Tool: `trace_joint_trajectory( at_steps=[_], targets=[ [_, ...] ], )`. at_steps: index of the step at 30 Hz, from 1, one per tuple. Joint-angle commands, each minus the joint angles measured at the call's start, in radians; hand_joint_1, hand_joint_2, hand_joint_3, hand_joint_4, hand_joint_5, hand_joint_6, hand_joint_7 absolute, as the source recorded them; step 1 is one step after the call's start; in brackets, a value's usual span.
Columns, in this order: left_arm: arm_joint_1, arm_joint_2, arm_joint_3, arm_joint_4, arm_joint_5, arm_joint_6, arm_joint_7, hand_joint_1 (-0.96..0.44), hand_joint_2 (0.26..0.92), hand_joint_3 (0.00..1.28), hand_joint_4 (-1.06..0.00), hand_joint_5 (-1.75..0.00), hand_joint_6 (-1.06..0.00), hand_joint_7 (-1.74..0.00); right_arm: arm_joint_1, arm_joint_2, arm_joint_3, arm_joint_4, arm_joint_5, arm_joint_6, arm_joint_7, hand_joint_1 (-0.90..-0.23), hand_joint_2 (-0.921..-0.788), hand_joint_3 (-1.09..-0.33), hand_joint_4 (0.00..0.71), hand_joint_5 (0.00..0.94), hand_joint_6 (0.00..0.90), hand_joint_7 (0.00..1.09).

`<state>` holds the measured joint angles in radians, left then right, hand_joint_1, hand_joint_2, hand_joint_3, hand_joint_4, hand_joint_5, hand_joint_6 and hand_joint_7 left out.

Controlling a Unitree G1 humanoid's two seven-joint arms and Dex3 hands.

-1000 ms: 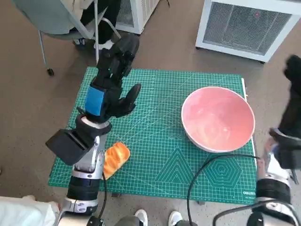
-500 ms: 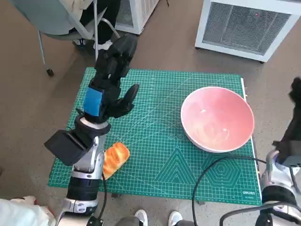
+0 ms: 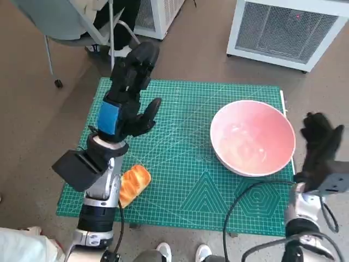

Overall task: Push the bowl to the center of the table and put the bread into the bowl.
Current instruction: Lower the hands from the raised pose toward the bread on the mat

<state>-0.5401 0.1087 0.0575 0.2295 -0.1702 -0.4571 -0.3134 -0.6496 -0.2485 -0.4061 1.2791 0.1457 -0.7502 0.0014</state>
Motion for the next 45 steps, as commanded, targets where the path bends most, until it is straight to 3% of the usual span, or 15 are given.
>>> trace_joint_trajectory(
  at_steps=[1, 9, 15, 22, 37, 45],
  targets=[
    [0.005, 0.009, 0.008, 0.0, 0.004, -0.009, 0.005, -0.37, 0.921, 0.55, -0.19, -0.01, 0.0, -0.62, -0.012, 0.034, 0.011, 0.024, -0.002, 0.055, 0.017, -0.525, -0.921, -0.847, 0.307, 0.012, 0.156, 0.39],
    [0.016, 0.019, 0.017, -0.005, -0.001, -0.01, 0.002, -0.37, 0.921, 0.54, -0.2, -0.01, 0.0, -0.62, -0.048, 0.058, 0.034, 0.037, -0.019, 0.121, 0.017, -0.524, -0.921, -0.844, 0.304, 0.007, 0.159, 0.37],
    [0.026, 0.023, 0.028, -0.007, -0.009, -0.015, -0.002, -0.38, 0.921, 0.53, -0.2, -0.01, 0.0, -0.61, -0.074, 0.081, 0.035, 0.039, -0.015, 0.155, 0.023, -0.524, -0.921, -0.852, 0.307, 0.007, 0.163, 0.37],
    [0.036, 0.025, 0.041, -0.003, -0.016, -0.026, -0.007, -0.41, 0.921, 0.52, -0.2, -0.01, 0.0, -0.61, -0.102, 0.108, 0.037, 0.039, -0.013, 0.172, 0.037, -0.52, -0.921, -0.864, 0.317, 0.01, 0.179, 0.37],
    [0.062, 0.038, 0.06, -0.011, 0.007, -0.044, 0.019, -0.42, 0.921, 0.5, -0.21, -0.01, 0.0, -0.62, -0.162, 0.168, 0.072, 0.035, -0.04, 0.186, 0.028, -0.512, -0.921, -0.877, 0.334, 0.01, 0.197, 0.37],
    [0.081, 0.053, 0.063, -0.031, 0.018, -0.041, 0.033, -0.42, 0.921, 0.5, -0.21, -0.01, -0.01, -0.61, -0.184, 0.187, 0.103, 0.036, -0.057, 0.203, 0.023, -0.532, -0.921, -0.884, 0.335, 0.002, 0.136, 0.49]
  ],
)
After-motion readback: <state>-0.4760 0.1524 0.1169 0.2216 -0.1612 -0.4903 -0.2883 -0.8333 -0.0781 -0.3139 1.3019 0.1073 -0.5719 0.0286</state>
